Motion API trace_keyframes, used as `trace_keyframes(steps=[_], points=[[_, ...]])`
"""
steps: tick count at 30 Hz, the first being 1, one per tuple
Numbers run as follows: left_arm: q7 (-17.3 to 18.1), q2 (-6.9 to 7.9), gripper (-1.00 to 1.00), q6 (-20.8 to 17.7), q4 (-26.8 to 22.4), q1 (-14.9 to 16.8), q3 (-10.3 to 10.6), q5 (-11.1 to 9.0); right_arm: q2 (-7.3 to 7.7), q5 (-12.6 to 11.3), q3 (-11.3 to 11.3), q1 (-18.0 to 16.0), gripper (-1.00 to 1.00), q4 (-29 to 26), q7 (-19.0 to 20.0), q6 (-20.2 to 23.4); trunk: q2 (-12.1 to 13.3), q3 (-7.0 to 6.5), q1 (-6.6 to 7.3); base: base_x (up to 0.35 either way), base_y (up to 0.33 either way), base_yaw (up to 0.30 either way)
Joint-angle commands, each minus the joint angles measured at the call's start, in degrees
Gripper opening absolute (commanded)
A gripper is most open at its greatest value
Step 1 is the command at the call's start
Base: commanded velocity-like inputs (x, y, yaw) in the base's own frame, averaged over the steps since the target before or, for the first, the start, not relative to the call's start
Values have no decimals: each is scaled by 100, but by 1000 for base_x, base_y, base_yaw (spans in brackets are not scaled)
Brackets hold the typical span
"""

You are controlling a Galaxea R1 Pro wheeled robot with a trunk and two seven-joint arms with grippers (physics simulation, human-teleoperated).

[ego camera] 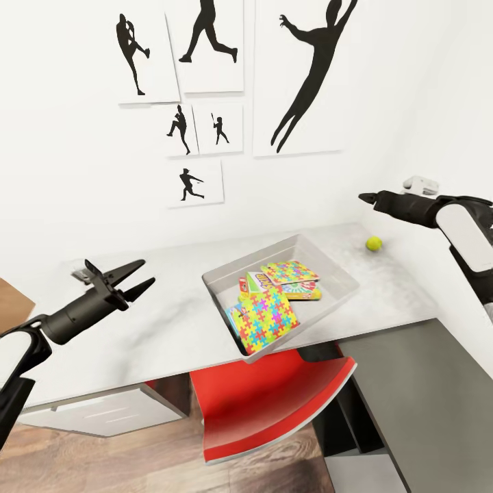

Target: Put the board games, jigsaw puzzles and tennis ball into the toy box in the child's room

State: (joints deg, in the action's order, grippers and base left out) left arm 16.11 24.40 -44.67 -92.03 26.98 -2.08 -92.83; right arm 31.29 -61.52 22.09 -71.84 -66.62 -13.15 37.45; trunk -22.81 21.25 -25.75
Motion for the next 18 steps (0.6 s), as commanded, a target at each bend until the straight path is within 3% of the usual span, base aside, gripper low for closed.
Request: trace_keyframes(steps=[1, 9, 15, 16, 18], points=[[42, 34, 100, -61, -3, -28, -37, 28, -27, -64, -15, 5, 100, -18, -72, 33, -11, 10, -3, 0, 0, 0], [299, 292, 100, -153, -13, -283, -294, 288, -131, -81, -272, 110, 100, -44, -103, 290, -11, 10, -3, -15, 1, 0], [491, 485, 100, -243, -16, -475, -487, 482, -152, -82, -328, 157, 100, -50, -133, 482, -11, 10, -3, -161, 81, -4], [2207, 597, 100, -263, -16, -2100, -2451, 500, -153, -81, -332, 161, 100, -50, -139, 625, -11, 10, -3, -220, 155, -32], [2234, 603, 100, -278, -16, -2122, -2495, 502, -154, -79, -335, 165, 100, -51, -143, 628, -11, 10, -3, -224, 164, -38]])
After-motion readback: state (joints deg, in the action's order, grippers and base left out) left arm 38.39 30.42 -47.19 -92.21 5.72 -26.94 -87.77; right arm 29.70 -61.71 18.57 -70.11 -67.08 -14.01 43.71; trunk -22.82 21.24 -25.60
